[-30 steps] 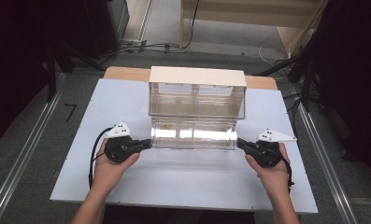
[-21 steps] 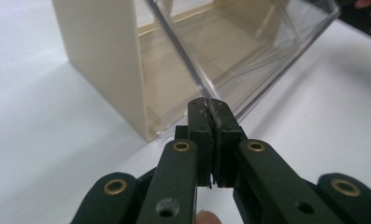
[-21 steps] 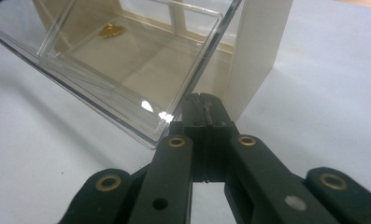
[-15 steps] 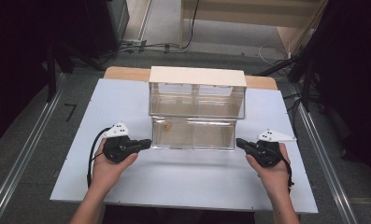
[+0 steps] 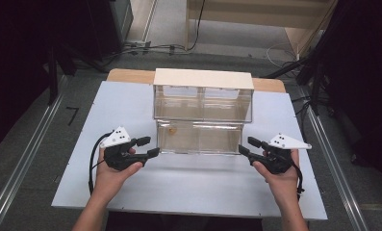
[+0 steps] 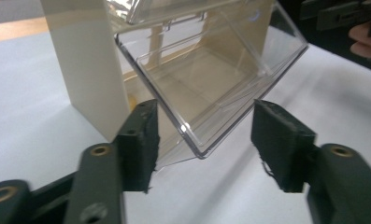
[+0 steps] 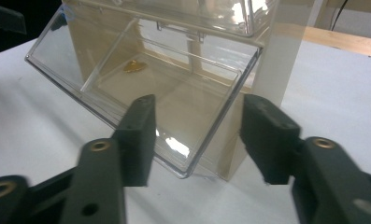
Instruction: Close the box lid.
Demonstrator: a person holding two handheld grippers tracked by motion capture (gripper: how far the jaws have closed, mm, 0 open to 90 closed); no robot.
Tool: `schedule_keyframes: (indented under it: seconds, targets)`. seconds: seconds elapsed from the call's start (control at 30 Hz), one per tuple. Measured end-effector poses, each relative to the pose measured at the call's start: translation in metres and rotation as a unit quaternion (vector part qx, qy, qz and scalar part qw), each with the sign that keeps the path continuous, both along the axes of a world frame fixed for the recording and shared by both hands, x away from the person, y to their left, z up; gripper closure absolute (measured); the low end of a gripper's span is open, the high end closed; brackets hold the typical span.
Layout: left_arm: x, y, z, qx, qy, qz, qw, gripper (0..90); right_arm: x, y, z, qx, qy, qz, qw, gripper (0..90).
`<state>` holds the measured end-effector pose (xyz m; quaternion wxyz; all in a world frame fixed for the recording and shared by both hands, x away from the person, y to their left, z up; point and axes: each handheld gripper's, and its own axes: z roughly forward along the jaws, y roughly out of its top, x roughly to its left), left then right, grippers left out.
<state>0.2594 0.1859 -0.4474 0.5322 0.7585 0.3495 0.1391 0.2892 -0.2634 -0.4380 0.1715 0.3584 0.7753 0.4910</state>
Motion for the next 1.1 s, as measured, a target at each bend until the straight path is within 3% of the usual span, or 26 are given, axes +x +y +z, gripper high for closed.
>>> schedule_keyframes:
  seconds: [0.2, 0.5, 0.67, 1.1]
  targets:
    - [-0.008, 0.009, 0.002, -0.018, -0.015, 0.004, 0.9997, 27.0, -0.005, -0.003, 0.004, 0.004, -0.013, -0.001, 0.9999, 27.5]
    - [-0.016, 0.022, 0.0, -0.031, -0.021, -0.001, 0.9993, 11.2, -0.013, -0.013, 0.0, 0.007, -0.008, -0.006, 0.9999, 10.5]
    - [-0.02, 0.028, -0.003, -0.035, -0.024, 0.001, 0.9991, 7.4, -0.017, -0.02, -0.005, 0.009, -0.003, -0.017, 0.9998, 8.8]
    - [-0.031, 0.039, -0.012, -0.021, -0.025, 0.013, 0.9994, 2.9, -0.03, -0.042, -0.014, 0.015, -0.003, -0.03, 0.9994, 7.7]
